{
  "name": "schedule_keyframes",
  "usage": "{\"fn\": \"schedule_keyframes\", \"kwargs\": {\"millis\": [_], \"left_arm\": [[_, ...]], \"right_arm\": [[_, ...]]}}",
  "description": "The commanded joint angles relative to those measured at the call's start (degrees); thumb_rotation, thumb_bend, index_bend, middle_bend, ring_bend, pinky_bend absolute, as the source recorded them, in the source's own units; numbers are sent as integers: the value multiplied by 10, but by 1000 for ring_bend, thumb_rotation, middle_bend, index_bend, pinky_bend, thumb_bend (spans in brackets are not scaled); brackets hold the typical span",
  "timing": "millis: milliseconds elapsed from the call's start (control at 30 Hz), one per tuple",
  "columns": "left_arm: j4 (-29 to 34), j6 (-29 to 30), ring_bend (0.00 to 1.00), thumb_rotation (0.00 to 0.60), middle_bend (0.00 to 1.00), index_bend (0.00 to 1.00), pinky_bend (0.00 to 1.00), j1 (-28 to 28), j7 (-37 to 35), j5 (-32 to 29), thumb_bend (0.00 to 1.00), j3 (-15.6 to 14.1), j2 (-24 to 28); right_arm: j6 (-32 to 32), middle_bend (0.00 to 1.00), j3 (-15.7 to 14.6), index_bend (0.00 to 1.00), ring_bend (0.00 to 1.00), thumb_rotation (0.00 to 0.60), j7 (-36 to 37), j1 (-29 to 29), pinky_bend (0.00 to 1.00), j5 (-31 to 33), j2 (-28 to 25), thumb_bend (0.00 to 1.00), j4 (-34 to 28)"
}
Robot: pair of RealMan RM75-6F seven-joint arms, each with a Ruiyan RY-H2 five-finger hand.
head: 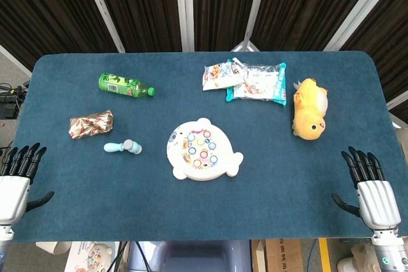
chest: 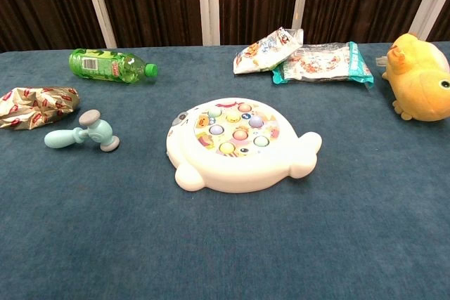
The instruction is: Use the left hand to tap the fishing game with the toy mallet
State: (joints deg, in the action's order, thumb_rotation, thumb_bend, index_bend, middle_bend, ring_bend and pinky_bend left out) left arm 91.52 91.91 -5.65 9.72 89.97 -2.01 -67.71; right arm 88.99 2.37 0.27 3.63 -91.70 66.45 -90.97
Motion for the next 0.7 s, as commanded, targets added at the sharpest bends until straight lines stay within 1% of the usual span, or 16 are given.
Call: {"fn": "schedule_keyframes", "kwargs": {"millis": [33, 433, 567, 700], "left_arm": [[1, 0, 0, 600, 0, 0, 0, 1, -2, 2, 0, 1, 1], [8, -18, 0, 600, 0, 0, 0, 1, 0, 1, 0, 4, 4], [18, -37, 0, 600, 0, 0, 0, -5, 4, -9, 0, 8, 8], [44, -68, 0, 600, 0, 0, 20, -22, 20, -26, 5, 20, 18]], "right_arm": [[-6, 0, 0, 0, 0, 600, -2, 0, 0, 6, -2, 226, -6], [-18, 0, -4, 0, 0, 600, 1, 0, 0, 12, -11, 226, -15], [-19, 0, -5, 0, 0, 600, 0, 1, 0, 11, -10, 225, -15], [-19, 0, -5, 0, 0, 600, 5, 1, 0, 10, -10, 226, -16]]}}
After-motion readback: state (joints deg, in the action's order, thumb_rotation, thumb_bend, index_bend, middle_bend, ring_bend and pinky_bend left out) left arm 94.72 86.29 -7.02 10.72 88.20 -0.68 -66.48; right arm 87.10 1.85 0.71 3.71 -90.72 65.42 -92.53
